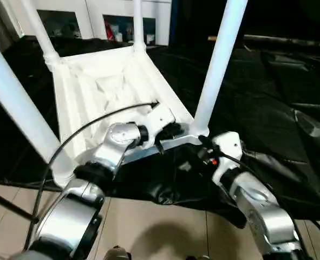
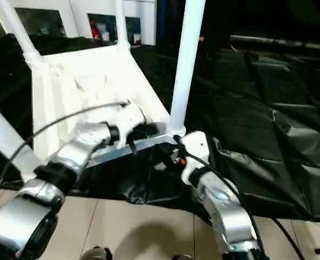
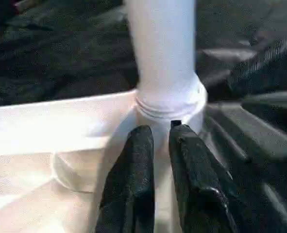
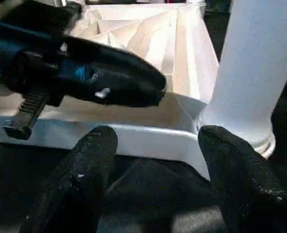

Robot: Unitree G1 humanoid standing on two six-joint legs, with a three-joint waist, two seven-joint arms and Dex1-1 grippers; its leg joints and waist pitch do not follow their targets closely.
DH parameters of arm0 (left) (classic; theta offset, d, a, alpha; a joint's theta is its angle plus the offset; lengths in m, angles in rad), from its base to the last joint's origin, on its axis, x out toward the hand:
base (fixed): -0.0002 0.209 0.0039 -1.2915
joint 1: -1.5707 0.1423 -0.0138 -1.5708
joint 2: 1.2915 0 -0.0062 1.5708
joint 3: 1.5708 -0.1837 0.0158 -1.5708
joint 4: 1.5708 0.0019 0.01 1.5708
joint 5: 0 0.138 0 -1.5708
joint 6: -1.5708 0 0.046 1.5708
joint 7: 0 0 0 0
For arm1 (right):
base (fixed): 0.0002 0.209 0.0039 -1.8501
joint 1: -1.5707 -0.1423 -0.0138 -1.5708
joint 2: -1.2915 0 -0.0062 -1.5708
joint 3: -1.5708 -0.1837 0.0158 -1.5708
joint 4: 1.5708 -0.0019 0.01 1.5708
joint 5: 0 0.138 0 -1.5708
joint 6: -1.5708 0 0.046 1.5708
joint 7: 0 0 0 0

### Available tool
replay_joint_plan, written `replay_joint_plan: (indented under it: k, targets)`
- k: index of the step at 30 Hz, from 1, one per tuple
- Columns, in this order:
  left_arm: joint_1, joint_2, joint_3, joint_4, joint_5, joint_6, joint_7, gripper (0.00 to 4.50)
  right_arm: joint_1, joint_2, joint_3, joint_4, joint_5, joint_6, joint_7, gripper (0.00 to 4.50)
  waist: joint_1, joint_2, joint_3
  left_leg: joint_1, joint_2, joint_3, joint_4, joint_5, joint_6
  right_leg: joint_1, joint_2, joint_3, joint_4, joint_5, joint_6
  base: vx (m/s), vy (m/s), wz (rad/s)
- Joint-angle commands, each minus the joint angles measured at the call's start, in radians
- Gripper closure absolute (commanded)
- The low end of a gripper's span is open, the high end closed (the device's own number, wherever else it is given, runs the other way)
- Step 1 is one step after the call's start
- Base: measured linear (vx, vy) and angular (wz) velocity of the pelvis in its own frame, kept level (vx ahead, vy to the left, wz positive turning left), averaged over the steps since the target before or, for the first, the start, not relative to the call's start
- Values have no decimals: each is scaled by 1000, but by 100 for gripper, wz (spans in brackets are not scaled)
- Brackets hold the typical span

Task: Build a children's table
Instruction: Rotate leg to tighten, then rotate table base

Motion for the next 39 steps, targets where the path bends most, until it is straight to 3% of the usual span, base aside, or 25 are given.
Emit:
replay_joint_plan:
  k: [1,2,3,5,6,7,8,9,10,11,12,14,15,18,19,20,21,23,24,26,27,30,32,34,39]
  targets:
    - [128,42,49,-203,-54,95,20,329,-32,3,4,39,-21,3,-10,148,0,1,-80,-4,-5,14,-51,-116,30,70,-43,35,-49,22,-211,0,0,0]
    - [149,48,56,-234,-60,108,22,315,-34,2,5,40,-21,4,-10,148,-7,0,-80,-13,-5,11,-52,-97,33,76,-44,34,-44,57,-222,0,0,0]
    - [211,61,66,-320,-80,153,12,304,-37,2,4,44,-12,4,-5,148,-11,4,-79,-7,-10,17,-46,-87,40,67,-35,33,-47,89,-227,0,0,0]
    - [278,74,72,-412,-104,202,-5,292,-41,1,6,49,-5,1,3,148,-14,-3,-81,-6,-10,20,-43,-73,59,67,-34,34,-44,117,-236,0,0,0]
    - [446,111,73,-636,-174,323,-44,292,-63,-4,8,69,13,-8,33,148,-17,-8,-76,-9,-11,21,-45,-69,69,66,-32,33,-46,116,-236,0,0,0]
    - [467,116,73,-665,-183,338,-49,281,-66,-4,8,72,15,-10,37,148,-23,-2,-77,-14,1,14,-52,-88,65,73,-45,31,-38,94,-250,0,0,0]
    - [516,127,71,-729,-206,372,-59,268,-74,-7,9,78,20,-13,48,148,-23,2,-68,1,-1,26,-49,-149,65,53,-34,33,-53,2,-237,0,0,0]
    - [516,127,71,-729,-206,372,-59,259,-74,-7,9,78,20,-13,48,148,-24,4,-66,0,-5,27,-49,-153,66,55,-31,37,-55,-25,-230,0,0,0]
    - [556,136,71,-781,-228,403,-62,256,-83,-8,9,85,25,-15,60,148,-17,3,-64,8,-4,30,-49,-162,66,48,-29,37,-61,-42,-223,0,0,0]
    - [573,139,71,-803,-238,416,-63,241,-86,-9,9,88,28,-15,65,148,-18,3,-60,3,0,29,-54,-183,58,51,-33,38,-59,-68,-221,0,0,0]
    - [704,185,71,-936,-300,449,-81,220,-145,-27,10,144,37,-27,122,148,-19,-5,-55,-5,1,24,-61,-219,47,55,-38,35,-59,-132,-210,0,0,0]
    - [778,206,81,-1018,-334,475,-78,213,-189,-35,7,195,36,-43,150,148,-26,-8,-48,-8,1,25,-67,-258,41,52,-36,35,-68,-216,-185,0,0,0]
    - [812,215,89,-1060,-349,494,-71,196,-213,-38,5,224,34,-53,161,148,-29,-3,-51,-1,1,27,-63,-275,36,46,-37,38,-73,-270,-170,0,0,0]
    - [853,226,111,-1115,-375,519,-67,175,-262,-40,-4,295,24,-80,161,148,-28,-4,-48,5,-2,32,-61,-252,37,39,-30,42,-76,-234,-168,0,0,0]
    - [911,248,149,-1190,-402,555,-74,169,-343,-46,-21,416,9,-119,143,148,-26,-11,-48,4,-3,33,-60,-243,40,40,-29,41,-76,-229,-167,0,0,0]
    - [958,271,179,-1241,-420,574,-88,161,-413,-51,-38,521,-3,-150,122,148,-34,-12,-51,-6,-2,26,-62,-236,34,49,-37,37,-64,-222,-190,0,0,0]
    - [976,280,191,-1265,-426,591,-92,153,-437,-54,-45,558,-5,-160,115,148,-40,-12,-42,-3,-5,30,-63,-255,31,42,-30,35,-75,-291,-172,0,0,0]
    - [1014,308,214,-1297,-441,610,-112,135,-497,-66,-59,653,-21,-195,78,148,-37,-11,-47,17,-4,36,-54,-247,32,30,-28,41,-73,-253,-178,0,0,0]
    - [1058,345,234,-1324,-467,618,-122,125,-582,-70,-110,798,-17,-228,-29,148,-36,-10,-46,5,-7,35,-55,-220,34,37,-24,39,-64,-204,-184,0,0,0]
    - [1078,360,244,-1337,-480,621,-122,116,-619,-66,-147,868,1,-253,-72,148,-40,-9,-48,0,-9,31,-58,-228,25,40,-26,36,-60,-221,-189,0,0,0]
    - [1106,378,262,-1346,-487,617,-126,107,-656,-65,-173,946,9,-287,-116,148,-36,-7,-48,12,-6,37,-52,-236,24,31,-21,39,-63,-203,-185,0,0,0]
    - [1125,387,282,-1346,-480,604,-127,82,-669,-64,-172,977,3,-311,-123,148,-31,-9,-52,3,-9,36,-46,-185,37,39,-14,40,-47,-84,-191,0,0,0]
    - [1137,373,336,-1343,-486,587,-102,66,-688,-53,-172,1025,8,-350,-110,148,-34,-18,-54,-5,-12,36,-44,-163,45,46,-15,40,-43,-50,-195,0,0,0]
    - [1100,319,428,-1299,-494,513,-43,47,-659,-32,-157,1013,-1,-378,-60,148,-39,-22,-52,-7,-12,37,-43,-176,54,47,-16,42,-46,-54,-204,0,0,0]
    - [1043,293,454,-1260,-522,458,-6,23,-631,-27,-165,1017,3,-397,-41,148,-42,-25,-52,-1,-9,39,-42,-172,64,46,-16,44,-44,-58,-204,0,0,0]
